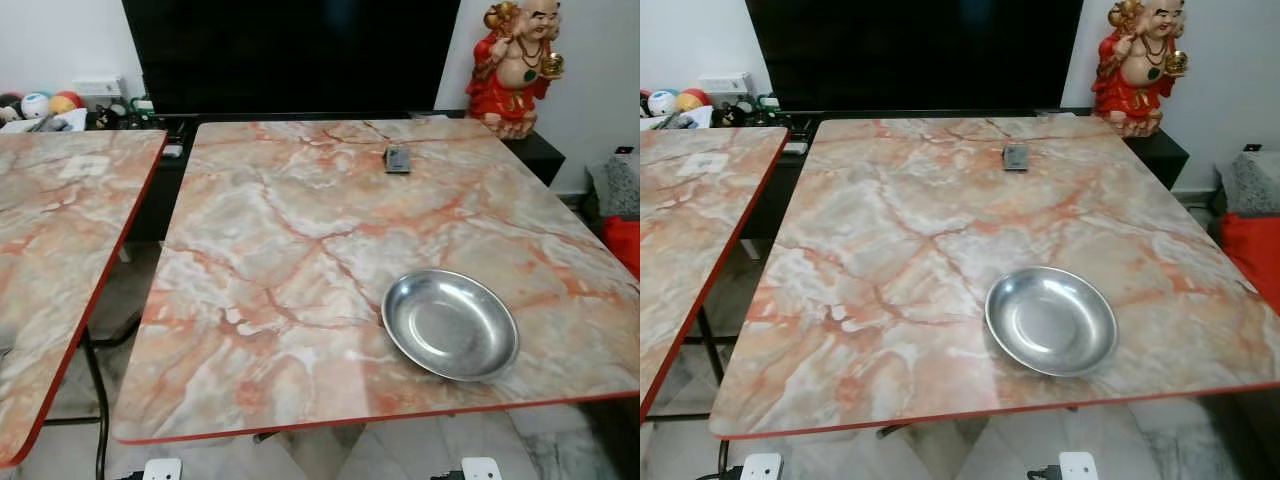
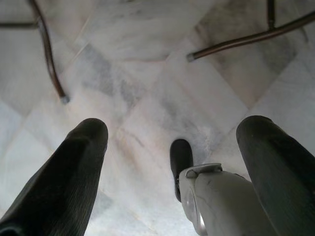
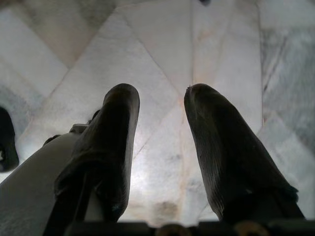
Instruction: Setting the table
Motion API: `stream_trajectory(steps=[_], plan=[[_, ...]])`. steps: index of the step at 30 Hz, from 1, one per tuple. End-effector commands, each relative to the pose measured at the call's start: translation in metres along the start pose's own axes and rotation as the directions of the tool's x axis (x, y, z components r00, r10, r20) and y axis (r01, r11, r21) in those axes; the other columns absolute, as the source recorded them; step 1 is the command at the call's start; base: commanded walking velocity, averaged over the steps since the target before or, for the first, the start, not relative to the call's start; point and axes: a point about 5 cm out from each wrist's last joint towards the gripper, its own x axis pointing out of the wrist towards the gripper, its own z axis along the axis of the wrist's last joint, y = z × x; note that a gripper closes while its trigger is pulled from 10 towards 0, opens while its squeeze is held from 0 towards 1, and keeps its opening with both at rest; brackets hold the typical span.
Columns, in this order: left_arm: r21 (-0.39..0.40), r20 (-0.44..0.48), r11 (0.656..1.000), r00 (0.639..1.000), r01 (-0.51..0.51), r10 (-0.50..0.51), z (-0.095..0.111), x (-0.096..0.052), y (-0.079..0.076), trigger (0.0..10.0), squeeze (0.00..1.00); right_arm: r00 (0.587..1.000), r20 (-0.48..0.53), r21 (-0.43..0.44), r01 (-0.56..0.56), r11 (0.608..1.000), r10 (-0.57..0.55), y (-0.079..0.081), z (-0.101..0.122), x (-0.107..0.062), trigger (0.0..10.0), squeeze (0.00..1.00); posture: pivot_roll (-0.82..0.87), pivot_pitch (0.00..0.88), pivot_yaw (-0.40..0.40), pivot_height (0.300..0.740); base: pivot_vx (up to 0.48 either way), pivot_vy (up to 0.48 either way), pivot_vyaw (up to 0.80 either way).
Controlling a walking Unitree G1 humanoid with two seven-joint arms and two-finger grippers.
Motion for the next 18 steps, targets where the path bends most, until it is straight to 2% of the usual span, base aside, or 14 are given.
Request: stream_trajectory(steps=[1, 11, 12, 14, 18], plan=[[-0.011, -0.039, 1.000, 0.999, -0.007, 0.007, -0.012, -0.004, 0.002, 10.0, 0.00, 1.000, 0.005, -0.006, -0.015, 1.000, 0.015, 0.002, 0.001, 0.001, 10.0, 0.00, 0.01, 0.059, -0.030, 0.740, 0.000, 0.000, 0.80], [-0.018, -0.044, 1.000, 0.999, -0.006, 0.005, -0.013, -0.004, 0.002, 10.0, 0.00, 1.000, -0.013, 0.001, -0.020, 1.000, 0.020, 0.004, -0.007, -0.001, 10.0, 0.00, 0.01, 0.055, -0.028, 0.740, 0.000, 0.000, 0.80], [-0.015, -0.044, 1.000, 0.999, -0.002, 0.001, -0.013, -0.004, 0.002, 10.0, 0.00, 1.000, -0.020, 0.028, -0.017, 0.999, 0.018, 0.004, -0.008, -0.001, 10.0, 0.00, 0.01, 0.055, -0.027, 0.740, 0.000, 0.000, 0.80], [-0.013, -0.044, 1.000, 0.999, 0.000, -0.001, -0.013, -0.004, 0.002, 10.0, 0.00, 0.999, -0.028, 0.077, -0.023, 0.997, 0.025, 0.005, -0.010, -0.001, 10.0, 0.00, 0.02, 0.063, -0.023, 0.740, 0.000, 0.000, 0.00], [-0.026, -0.043, 1.000, 0.999, 0.000, -0.001, -0.013, -0.004, 0.002, 10.0, 0.00, 0.999, -0.034, 0.091, -0.022, 0.996, 0.025, 0.006, -0.011, -0.001, 10.0, 0.00, 0.02, 0.069, -0.022, 0.740, 0.000, 0.000, 0.00]])
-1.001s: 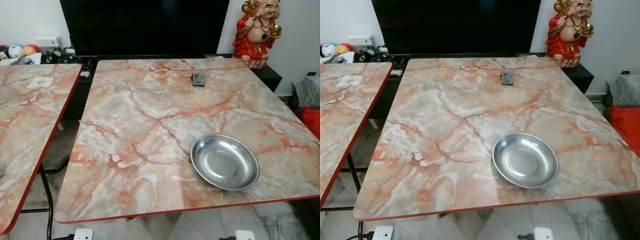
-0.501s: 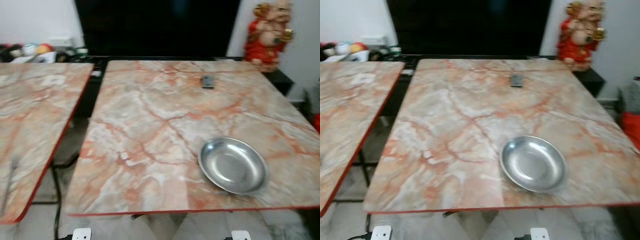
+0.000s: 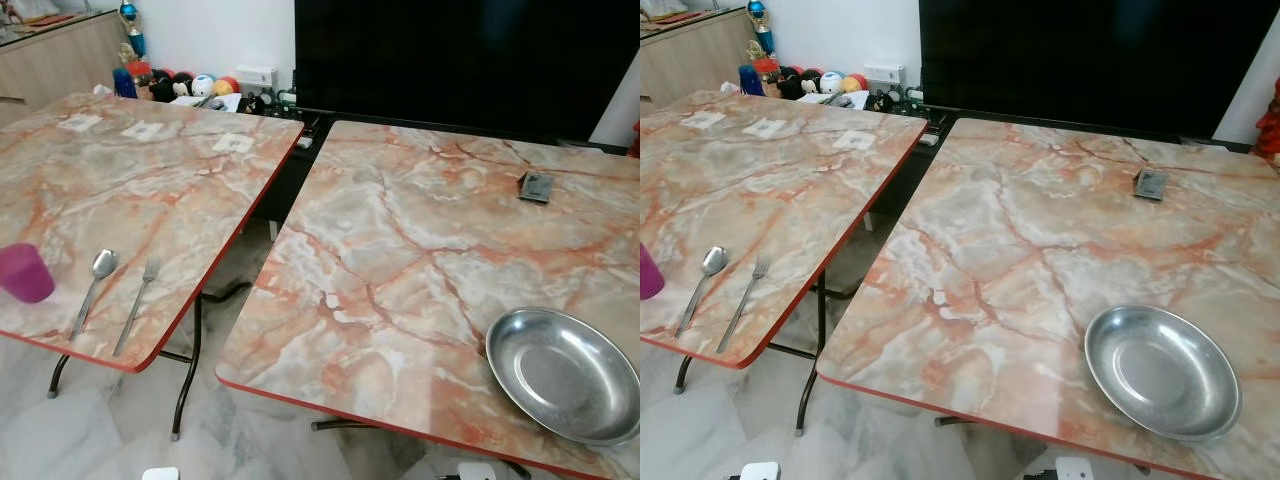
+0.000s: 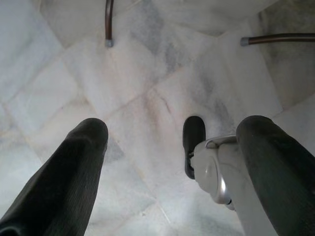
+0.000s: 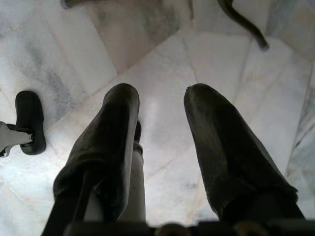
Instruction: Setting the table
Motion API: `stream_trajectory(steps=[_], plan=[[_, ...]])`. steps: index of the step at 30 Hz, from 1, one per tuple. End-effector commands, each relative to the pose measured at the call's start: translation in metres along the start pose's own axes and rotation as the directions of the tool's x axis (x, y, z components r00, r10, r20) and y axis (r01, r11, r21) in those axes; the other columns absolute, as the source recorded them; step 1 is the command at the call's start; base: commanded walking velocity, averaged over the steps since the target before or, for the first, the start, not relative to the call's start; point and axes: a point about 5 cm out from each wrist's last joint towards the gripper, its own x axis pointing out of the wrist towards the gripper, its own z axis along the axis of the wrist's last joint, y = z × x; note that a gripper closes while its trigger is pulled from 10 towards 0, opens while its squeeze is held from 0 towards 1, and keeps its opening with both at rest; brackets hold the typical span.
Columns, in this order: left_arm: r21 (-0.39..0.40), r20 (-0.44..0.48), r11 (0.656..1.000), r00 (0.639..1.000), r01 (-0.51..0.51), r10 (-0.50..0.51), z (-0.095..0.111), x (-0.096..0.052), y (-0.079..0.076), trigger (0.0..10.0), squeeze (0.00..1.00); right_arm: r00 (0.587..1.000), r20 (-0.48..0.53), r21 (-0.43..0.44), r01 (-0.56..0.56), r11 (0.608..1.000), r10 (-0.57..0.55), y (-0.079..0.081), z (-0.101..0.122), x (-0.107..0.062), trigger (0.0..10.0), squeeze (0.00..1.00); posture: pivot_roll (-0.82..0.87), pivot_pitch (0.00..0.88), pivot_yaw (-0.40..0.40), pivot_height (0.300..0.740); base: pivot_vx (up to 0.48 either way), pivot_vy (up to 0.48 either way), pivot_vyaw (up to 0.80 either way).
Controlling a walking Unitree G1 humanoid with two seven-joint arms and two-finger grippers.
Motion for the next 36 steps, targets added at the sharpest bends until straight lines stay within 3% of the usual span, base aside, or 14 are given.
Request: stream_trajectory(steps=[1, 5, 12, 16, 36], plan=[[-0.014, -0.012, 1.000, 1.000, 0.004, -0.004, -0.0012, 0.0001, -0.0005, 10.0, 0.00, 1.000, -0.021, 0.029, 0.009, 1.000, -0.008, -0.0019, -0.0062, -0.0011, 10.0, 0.00, 0.02, 0.071, -0.022, 0.740, 0.000, 0.000, 0.00], [-0.021, -0.015, 1.000, 1.000, 0.002, -0.002, -0.0014, 0.0002, -0.0006, 10.0, 0.00, 1.000, -0.023, 0.031, 0.014, 0.999, -0.013, -0.0019, -0.0060, -0.0010, 10.0, 0.00, 0.03, 0.072, -0.022, 0.740, 0.000, 0.000, 0.00], [-0.019, -0.021, 1.000, 1.000, -0.002, 0.002, -0.0014, 0.0003, -0.0001, 10.0, 0.00, 1.000, -0.020, -0.027, 0.000, 1.000, 0.000, -0.0006, -0.0050, -0.0007, 10.0, 0.00, 0.03, 0.077, -0.020, 0.740, 0.000, 0.480, 0.46], [-0.017, -0.022, 1.000, 1.000, -0.004, 0.003, -0.0011, 0.0005, 0.0003, 10.0, 0.00, 0.999, -0.033, 0.022, 0.002, 1.000, -0.001, 0.0000, -0.0079, -0.0011, 10.0, 0.00, 0.04, 0.079, -0.019, 0.740, 0.000, 0.480, 0.20], [-0.022, -0.021, 1.000, 1.000, -0.006, 0.005, 0.0000, 0.0009, 0.0003, 10.0, 0.00, 0.999, -0.042, 0.027, 0.003, 1.000, -0.002, 0.0020, -0.0095, -0.0011, 10.0, 0.00, 0.04, 0.087, -0.016, 0.740, 0.000, 0.480, 0.00]])
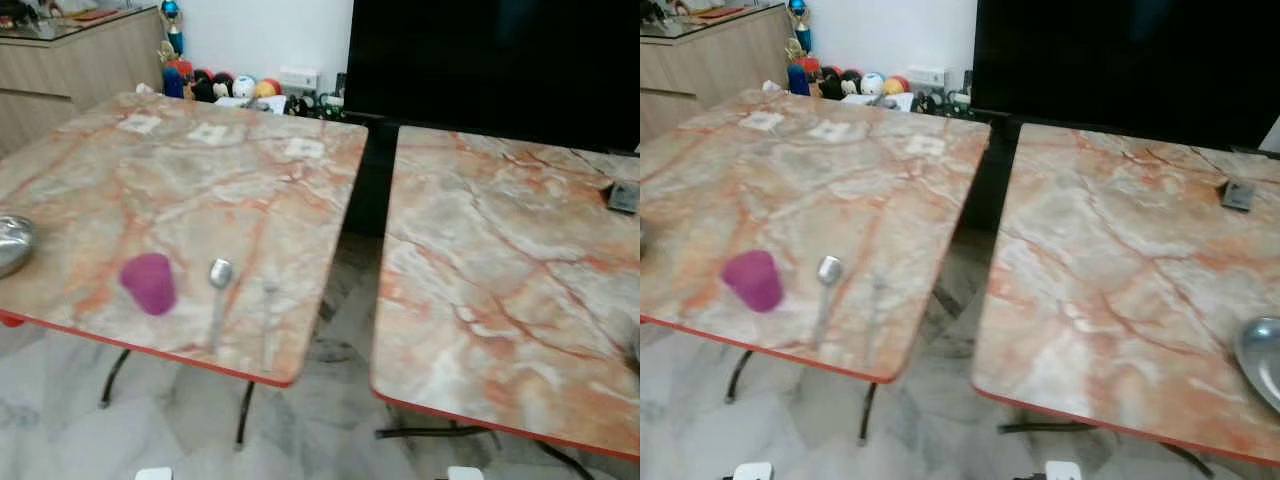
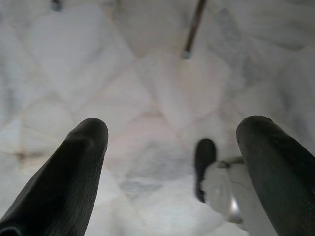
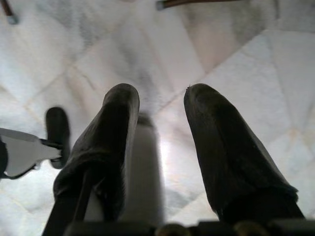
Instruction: Setting the table
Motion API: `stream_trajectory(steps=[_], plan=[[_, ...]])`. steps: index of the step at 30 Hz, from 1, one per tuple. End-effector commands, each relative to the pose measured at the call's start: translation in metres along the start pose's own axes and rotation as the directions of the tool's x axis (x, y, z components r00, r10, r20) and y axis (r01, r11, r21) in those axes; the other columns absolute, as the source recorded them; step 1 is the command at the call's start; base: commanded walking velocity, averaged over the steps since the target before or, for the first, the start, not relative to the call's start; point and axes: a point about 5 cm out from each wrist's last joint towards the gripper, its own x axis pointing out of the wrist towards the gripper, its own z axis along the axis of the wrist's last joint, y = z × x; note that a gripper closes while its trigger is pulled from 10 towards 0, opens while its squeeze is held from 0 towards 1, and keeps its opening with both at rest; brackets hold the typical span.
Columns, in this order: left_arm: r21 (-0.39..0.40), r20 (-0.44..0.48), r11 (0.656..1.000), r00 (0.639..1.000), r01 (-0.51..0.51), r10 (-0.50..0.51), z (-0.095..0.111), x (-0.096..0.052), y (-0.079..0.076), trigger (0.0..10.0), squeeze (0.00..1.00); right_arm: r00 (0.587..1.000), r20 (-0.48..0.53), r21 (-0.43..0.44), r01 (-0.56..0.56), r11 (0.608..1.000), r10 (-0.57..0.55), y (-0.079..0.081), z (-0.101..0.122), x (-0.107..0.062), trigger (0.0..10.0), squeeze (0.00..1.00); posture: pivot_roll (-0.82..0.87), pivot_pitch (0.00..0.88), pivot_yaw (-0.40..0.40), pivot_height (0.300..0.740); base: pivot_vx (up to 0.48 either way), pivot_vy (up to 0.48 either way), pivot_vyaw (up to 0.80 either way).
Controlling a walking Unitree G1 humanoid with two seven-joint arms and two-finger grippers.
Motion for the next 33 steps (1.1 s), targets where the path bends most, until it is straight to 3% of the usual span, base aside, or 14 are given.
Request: stream_trajectory(steps=[1, 33], plan=[[-0.018, -0.017, 1.000, 1.000, 0.010, -0.010, -0.0043, -0.0005, -0.0051, 10.0, 0.00, 0.999, -0.024, 0.008, 0.033, 0.999, -0.033, -0.0118, -0.0074, -0.0024, 10.0, 0.00, 0.04, 0.087, -0.016, 0.740, 0.000, 0.480, 0.00], [-0.018, -0.018, 1.000, 1.000, 0.008, -0.009, -0.0034, -0.0001, -0.0050, 10.0, 0.00, 0.999, -0.039, 0.007, 0.029, 1.000, -0.029, -0.0093, -0.0104, -0.0026, 10.0, 0.00, 0.04, 0.094, -0.012, 0.740, 0.000, 0.480, 0.00]])
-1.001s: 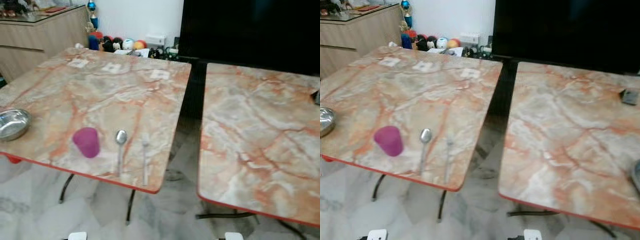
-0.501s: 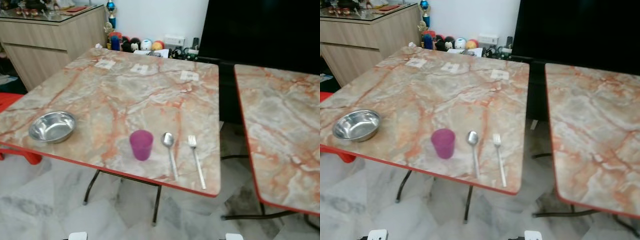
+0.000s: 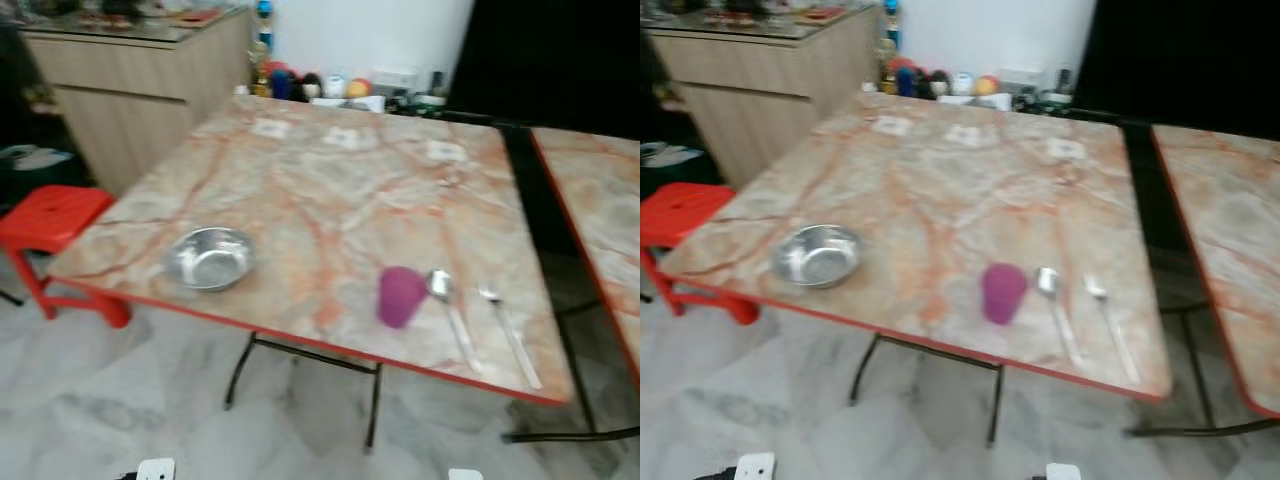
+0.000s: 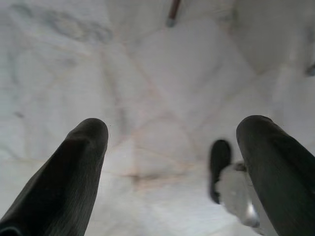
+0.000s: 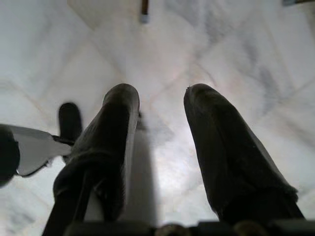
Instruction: Setting the table
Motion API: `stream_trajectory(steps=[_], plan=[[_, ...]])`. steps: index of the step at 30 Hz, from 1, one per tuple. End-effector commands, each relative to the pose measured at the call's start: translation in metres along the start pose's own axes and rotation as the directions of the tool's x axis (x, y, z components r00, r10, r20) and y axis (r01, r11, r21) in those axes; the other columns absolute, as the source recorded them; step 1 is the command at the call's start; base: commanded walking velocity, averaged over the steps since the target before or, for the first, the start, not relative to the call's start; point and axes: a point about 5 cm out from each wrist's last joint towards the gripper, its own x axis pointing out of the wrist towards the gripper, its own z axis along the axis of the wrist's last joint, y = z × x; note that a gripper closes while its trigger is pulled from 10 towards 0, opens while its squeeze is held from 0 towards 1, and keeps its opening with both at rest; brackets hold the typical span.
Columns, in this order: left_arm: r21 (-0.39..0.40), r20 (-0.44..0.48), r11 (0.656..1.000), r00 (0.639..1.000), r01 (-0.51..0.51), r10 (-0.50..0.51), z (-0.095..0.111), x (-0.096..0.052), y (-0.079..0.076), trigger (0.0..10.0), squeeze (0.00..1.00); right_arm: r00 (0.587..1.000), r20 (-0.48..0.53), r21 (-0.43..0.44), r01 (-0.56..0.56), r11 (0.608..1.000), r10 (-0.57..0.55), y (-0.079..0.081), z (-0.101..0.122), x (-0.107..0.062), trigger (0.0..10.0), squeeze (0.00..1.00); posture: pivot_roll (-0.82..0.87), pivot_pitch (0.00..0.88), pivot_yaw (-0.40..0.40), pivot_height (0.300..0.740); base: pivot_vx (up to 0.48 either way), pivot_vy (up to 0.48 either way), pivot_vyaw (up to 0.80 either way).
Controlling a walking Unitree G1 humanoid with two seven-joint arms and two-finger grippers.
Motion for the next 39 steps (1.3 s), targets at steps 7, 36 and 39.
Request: stream_trajectory(steps=[7, 36, 39], plan=[[-0.015, -0.035, 1.000, 0.999, 0.007, -0.007, -0.0092, -0.0020, -0.0036, 10.0, 0.00, 0.999, -0.038, 0.006, 0.021, 1.000, -0.021, -0.0068, -0.0118, -0.0027, 10.0, 0.00, 0.04, 0.092, -0.014, 0.740, 0.000, 0.480, 0.00], [0.002, -0.040, 1.000, 0.999, 0.016, -0.016, -0.0105, -0.0025, -0.0037, 10.0, 0.00, 1.000, -0.007, 0.007, 0.026, 1.000, -0.026, -0.0088, -0.0054, -0.0019, 10.0, 0.00, 0.03, 0.068, -0.014, 0.740, 0.000, 0.334, 0.00], [0.004, -0.040, 1.000, 0.999, 0.018, -0.018, -0.0105, -0.0025, -0.0036, 10.0, 0.00, 0.999, 0.003, 0.016, 0.032, 0.999, -0.032, -0.0088, -0.0033, -0.0016, 10.0, 0.00, 0.03, 0.068, -0.014, 0.740, 0.000, 0.000, 0.00]])
